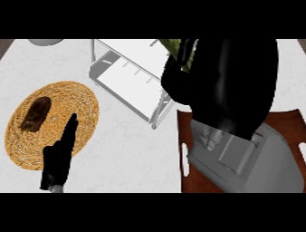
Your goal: Pick the squash from the tray and place it in the tiered basket
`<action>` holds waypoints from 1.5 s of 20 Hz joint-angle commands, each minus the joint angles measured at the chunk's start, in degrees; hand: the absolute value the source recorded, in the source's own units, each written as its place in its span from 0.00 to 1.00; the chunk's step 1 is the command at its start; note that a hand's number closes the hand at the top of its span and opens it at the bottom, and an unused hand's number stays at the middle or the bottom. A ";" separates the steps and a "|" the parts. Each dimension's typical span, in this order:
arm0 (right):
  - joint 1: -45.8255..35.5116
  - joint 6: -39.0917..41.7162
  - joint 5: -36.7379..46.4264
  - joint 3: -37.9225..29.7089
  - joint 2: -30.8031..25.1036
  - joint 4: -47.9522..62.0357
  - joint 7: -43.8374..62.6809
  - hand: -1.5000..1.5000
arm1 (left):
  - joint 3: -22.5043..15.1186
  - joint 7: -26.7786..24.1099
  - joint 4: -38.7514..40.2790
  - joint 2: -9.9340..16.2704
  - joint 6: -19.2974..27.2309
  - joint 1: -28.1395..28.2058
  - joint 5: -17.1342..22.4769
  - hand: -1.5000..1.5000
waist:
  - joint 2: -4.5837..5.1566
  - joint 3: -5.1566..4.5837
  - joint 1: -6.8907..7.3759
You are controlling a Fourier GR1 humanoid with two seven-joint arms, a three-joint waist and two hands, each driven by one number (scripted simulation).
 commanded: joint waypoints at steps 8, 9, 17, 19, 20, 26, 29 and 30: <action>-13.26 -3.93 -6.15 -8.86 0.65 26.01 2.10 1.00 | 0.58 2.28 1.50 -0.37 -0.54 -0.96 0.34 0.50 | 0.66 -0.10 0.23; -15.30 -5.23 -6.63 -8.23 0.65 28.30 3.53 1.00 | -1.01 2.03 -0.37 -0.69 -0.36 1.28 -0.60 0.50 | 0.57 -0.10 0.74; -15.56 -16.39 -9.20 -3.65 0.65 42.34 4.20 1.00 | -0.50 1.27 3.69 -2.09 0.01 -3.33 -1.20 0.50 | 0.93 -0.14 1.26; -15.51 -18.80 -7.75 -8.89 0.65 46.78 -1.22 1.00 | -1.17 -3.68 2.02 -1.31 -0.76 3.76 -1.31 0.50 | 1.05 -0.13 1.62; -17.63 -19.00 -9.72 -7.71 0.65 46.46 1.35 1.00 | -1.04 -0.09 2.82 -2.16 0.07 -0.45 -1.61 0.50 | 0.86 -0.10 1.03; -10.35 -31.54 -17.60 -12.74 0.65 44.96 -5.09 0.00 | -1.48 -1.71 2.53 -2.35 0.07 1.70 -2.04 0.50 | 0.95 0.01 1.20; -12.59 -37.00 -21.74 -14.84 0.65 47.74 -8.42 0.00 | 0.71 -1.75 4.16 -1.29 -0.83 -1.33 -0.98 0.50 | 1.19 -0.05 1.49; -12.28 -41.03 -22.88 -12.71 0.66 48.52 -8.07 0.00 | -0.20 -0.46 1.85 -0.97 -1.73 -0.61 -0.82 0.50 | 1.15 -0.04 2.48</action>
